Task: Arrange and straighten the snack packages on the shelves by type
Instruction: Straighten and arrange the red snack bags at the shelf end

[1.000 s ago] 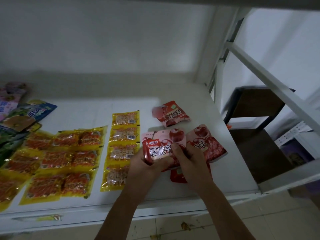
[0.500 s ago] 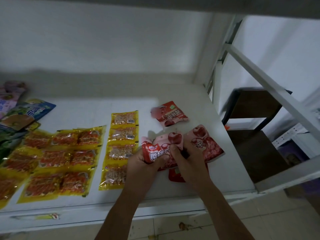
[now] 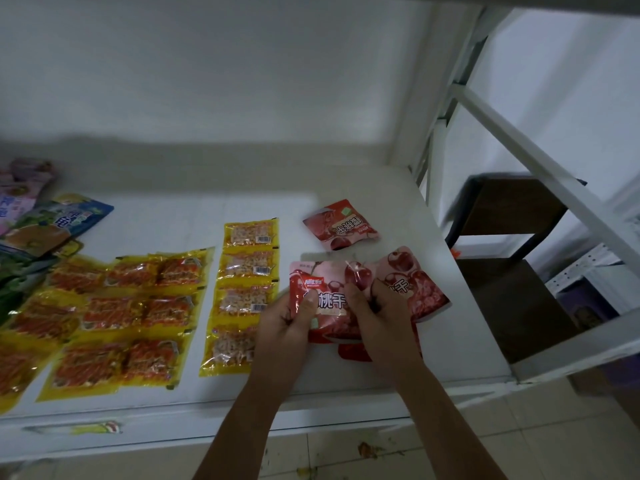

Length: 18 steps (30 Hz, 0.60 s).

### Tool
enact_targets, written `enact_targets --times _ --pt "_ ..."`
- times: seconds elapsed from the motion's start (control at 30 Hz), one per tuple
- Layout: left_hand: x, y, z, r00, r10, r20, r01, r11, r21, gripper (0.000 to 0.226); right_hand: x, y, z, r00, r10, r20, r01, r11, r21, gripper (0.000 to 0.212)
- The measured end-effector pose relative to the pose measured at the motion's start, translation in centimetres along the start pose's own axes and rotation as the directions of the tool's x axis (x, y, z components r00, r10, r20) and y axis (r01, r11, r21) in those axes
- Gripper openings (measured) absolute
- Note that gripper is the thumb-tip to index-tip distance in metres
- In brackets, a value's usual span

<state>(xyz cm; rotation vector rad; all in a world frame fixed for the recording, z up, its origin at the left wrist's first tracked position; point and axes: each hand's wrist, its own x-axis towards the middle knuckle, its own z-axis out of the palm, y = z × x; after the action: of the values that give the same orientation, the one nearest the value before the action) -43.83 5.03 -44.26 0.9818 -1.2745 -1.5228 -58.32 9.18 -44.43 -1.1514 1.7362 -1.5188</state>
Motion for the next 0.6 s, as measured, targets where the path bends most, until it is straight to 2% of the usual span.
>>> enact_targets --times 0.1,0.17,0.27,0.37,0.5,0.6 --pt "0.1 -0.3 -0.1 0.999 0.022 -0.044 -0.020 0.999 0.031 0.027 -0.3 -0.6 -0.5 0.994 -0.007 0.109 0.000 0.998 0.065 0.009" --pt "0.2 -0.1 -0.1 0.998 0.003 -0.061 -0.002 1.000 0.016 0.028 -0.4 -0.6 -0.5 0.990 -0.015 0.141 0.013 1.000 0.017 0.016" --pt "0.1 0.1 0.0 0.997 0.010 -0.073 -0.010 1.000 -0.005 0.026 -0.5 -0.7 -0.3 0.991 -0.074 0.109 0.082 0.994 -0.067 0.009" --pt "0.0 0.3 0.1 0.997 0.018 -0.072 -0.020 0.999 -0.027 0.025 -0.6 -0.9 -0.1 0.994 -0.083 0.078 0.092 0.989 -0.117 0.013" --pt "-0.1 0.1 0.5 0.983 0.056 -0.177 -0.055 0.998 0.009 0.028 -0.7 -0.5 0.2 0.994 -0.108 0.016 0.109 0.977 -0.182 0.018" --pt "0.1 -0.1 0.7 0.969 0.079 -0.232 -0.071 0.997 0.039 0.020 -0.9 -1.4 0.5 0.993 -0.112 -0.028 0.105 0.975 -0.196 0.021"
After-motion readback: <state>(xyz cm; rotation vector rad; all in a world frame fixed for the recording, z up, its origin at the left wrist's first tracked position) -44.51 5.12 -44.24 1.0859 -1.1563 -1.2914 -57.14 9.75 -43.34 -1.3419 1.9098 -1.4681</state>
